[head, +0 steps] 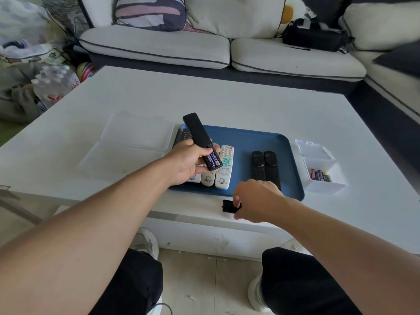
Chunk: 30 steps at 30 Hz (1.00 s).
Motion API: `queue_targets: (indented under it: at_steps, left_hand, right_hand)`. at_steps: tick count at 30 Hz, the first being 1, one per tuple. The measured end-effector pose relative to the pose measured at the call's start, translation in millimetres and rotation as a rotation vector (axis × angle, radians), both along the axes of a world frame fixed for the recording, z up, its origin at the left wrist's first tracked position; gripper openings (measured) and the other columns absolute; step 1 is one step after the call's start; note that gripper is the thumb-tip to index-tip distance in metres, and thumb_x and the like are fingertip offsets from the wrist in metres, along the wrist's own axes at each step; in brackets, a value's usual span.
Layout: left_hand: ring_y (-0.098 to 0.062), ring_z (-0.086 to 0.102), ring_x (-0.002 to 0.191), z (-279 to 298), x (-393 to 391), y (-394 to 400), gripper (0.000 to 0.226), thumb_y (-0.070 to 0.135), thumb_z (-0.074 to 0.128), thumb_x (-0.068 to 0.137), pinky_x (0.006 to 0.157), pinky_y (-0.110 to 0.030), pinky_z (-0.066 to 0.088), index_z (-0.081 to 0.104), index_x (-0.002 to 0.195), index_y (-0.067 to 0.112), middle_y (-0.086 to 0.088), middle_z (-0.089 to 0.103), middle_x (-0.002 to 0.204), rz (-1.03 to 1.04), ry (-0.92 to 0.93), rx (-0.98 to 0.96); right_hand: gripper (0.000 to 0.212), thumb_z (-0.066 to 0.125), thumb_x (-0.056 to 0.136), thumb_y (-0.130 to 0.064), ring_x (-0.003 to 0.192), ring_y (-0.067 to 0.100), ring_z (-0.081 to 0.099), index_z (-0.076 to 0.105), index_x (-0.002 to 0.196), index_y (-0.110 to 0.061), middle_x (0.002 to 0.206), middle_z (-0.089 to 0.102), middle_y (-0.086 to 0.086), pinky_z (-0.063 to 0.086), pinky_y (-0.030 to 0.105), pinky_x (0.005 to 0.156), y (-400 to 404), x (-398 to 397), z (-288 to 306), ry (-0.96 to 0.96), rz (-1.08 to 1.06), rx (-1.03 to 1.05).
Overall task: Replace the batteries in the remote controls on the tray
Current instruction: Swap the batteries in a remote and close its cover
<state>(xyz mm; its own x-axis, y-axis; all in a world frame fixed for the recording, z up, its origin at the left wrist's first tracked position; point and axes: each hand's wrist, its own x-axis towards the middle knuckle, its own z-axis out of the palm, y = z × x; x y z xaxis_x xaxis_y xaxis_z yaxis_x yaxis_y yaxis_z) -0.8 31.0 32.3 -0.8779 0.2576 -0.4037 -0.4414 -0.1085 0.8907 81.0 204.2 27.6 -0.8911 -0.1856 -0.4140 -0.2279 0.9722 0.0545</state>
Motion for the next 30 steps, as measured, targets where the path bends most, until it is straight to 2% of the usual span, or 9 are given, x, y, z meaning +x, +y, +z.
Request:
queue_targets:
  at_steps: [4, 6, 9, 12, 14, 17, 20, 25, 30]
  left_hand:
    - [-0.034, 0.069, 0.109, 1.1, -0.6, 5.4, 0.016, 0.006, 0.049, 0.102, 0.091, -0.049, 0.055, 0.059, 0.109, 0.016, -0.01, 0.074, 0.112, 0.013, -0.019, 0.012]
    - [-0.033, 0.07, 0.107, 1.5, -0.4, 6.8, 0.018, 0.011, 0.047, 0.103, 0.09, -0.047, 0.055, 0.06, 0.115, 0.016, -0.011, 0.073, 0.117, 0.02, -0.037, 0.026]
    - [-0.028, 0.069, 0.101, 3.2, 0.7, 9.8, 0.026, 0.019, 0.048, 0.103, 0.075, -0.038, 0.058, 0.06, 0.125, 0.015, -0.012, 0.072, 0.12, 0.013, -0.04, 0.057]
    - [-0.023, 0.07, 0.091, 6.8, 3.1, 13.6, 0.026, 0.026, 0.051, 0.102, 0.07, -0.034, 0.058, 0.06, 0.124, 0.014, -0.008, 0.076, 0.105, -0.043, -0.019, 0.104]
    - [-0.019, 0.072, 0.083, 8.6, 5.2, 16.6, 0.026, 0.026, 0.055, 0.101, 0.067, -0.032, 0.058, 0.06, 0.124, 0.014, -0.002, 0.077, 0.095, -0.085, 0.004, 0.112]
    - [-0.017, 0.074, 0.081, 5.4, 6.7, 21.1, 0.031, 0.009, 0.06, 0.098, 0.064, -0.031, 0.059, 0.058, 0.129, 0.01, 0.002, 0.077, 0.093, -0.11, 0.058, 0.072]
    - [-0.02, 0.074, 0.09, 0.8, 6.8, 21.6, 0.037, 0.0, 0.059, 0.097, 0.07, -0.031, 0.06, 0.056, 0.132, 0.011, 0.001, 0.077, 0.101, -0.109, 0.103, 0.021]
    - [-0.029, 0.07, 0.11, 0.7, 5.0, 22.9, 0.031, 0.004, 0.057, 0.099, 0.087, -0.041, 0.058, 0.055, 0.129, 0.012, -0.008, 0.073, 0.118, -0.119, 0.113, 0.015]
    - [-0.021, 0.074, 0.096, 1.2, 3.8, 24.8, 0.028, 0.001, 0.057, 0.099, 0.07, -0.028, 0.059, 0.057, 0.126, 0.008, -0.011, 0.075, 0.111, -0.065, 0.133, 0.048]
  right_hand:
    - [0.02, 0.057, 0.096, -0.036, 0.096, 0.023, 0.064, 0.07, 0.107, -0.026, 0.103, 0.065, -0.005, 0.055, 0.038, 0.082, 9.4, -10.3, 15.4, -0.023, -0.012, -0.119]
    - [0.018, 0.052, 0.102, -0.031, 0.091, 0.02, 0.066, 0.063, 0.107, -0.018, 0.101, 0.063, -0.001, 0.056, 0.036, 0.075, 15.8, -15.5, 25.0, -0.082, -0.108, -0.358]
    - [0.012, 0.053, 0.103, -0.021, 0.079, 0.017, 0.072, 0.059, 0.103, -0.011, 0.095, 0.072, 0.01, 0.063, 0.037, 0.071, 21.9, -19.0, 31.6, -0.172, -0.38, -0.846]
    - [0.013, 0.057, 0.102, -0.02, 0.076, 0.02, 0.071, 0.061, 0.109, -0.01, 0.091, 0.077, 0.008, 0.063, 0.04, 0.075, 23.7, -23.5, 27.2, -0.17, -0.493, -1.051]
    - [0.014, 0.062, 0.099, -0.022, 0.072, 0.021, 0.072, 0.061, 0.108, -0.011, 0.087, 0.078, 0.008, 0.063, 0.043, 0.076, 22.2, -27.6, 22.7, -0.125, -0.536, -1.102]
    - [0.019, 0.069, 0.095, -0.027, 0.067, 0.019, 0.072, 0.06, 0.102, -0.011, 0.078, 0.077, 0.006, 0.064, 0.04, 0.071, 20.5, -32.2, 18.4, -0.043, -0.627, -1.148]
    - [0.025, 0.073, 0.091, -0.033, 0.064, 0.018, 0.071, 0.061, 0.097, -0.012, 0.076, 0.077, 0.003, 0.063, 0.036, 0.068, 22.3, -33.9, 16.3, 0.004, -0.658, -1.138]
    - [0.034, 0.07, 0.091, -0.043, 0.061, 0.017, 0.069, 0.064, 0.101, -0.012, 0.077, 0.077, 0.004, 0.062, 0.032, 0.064, 24.0, -35.8, 15.9, -0.01, -0.699, -1.099]
    - [0.036, 0.069, 0.091, -0.046, 0.064, 0.019, 0.066, 0.07, 0.099, -0.011, 0.083, 0.076, 0.007, 0.063, 0.035, 0.069, 25.5, -33.6, 15.8, -0.108, -0.721, -1.114]
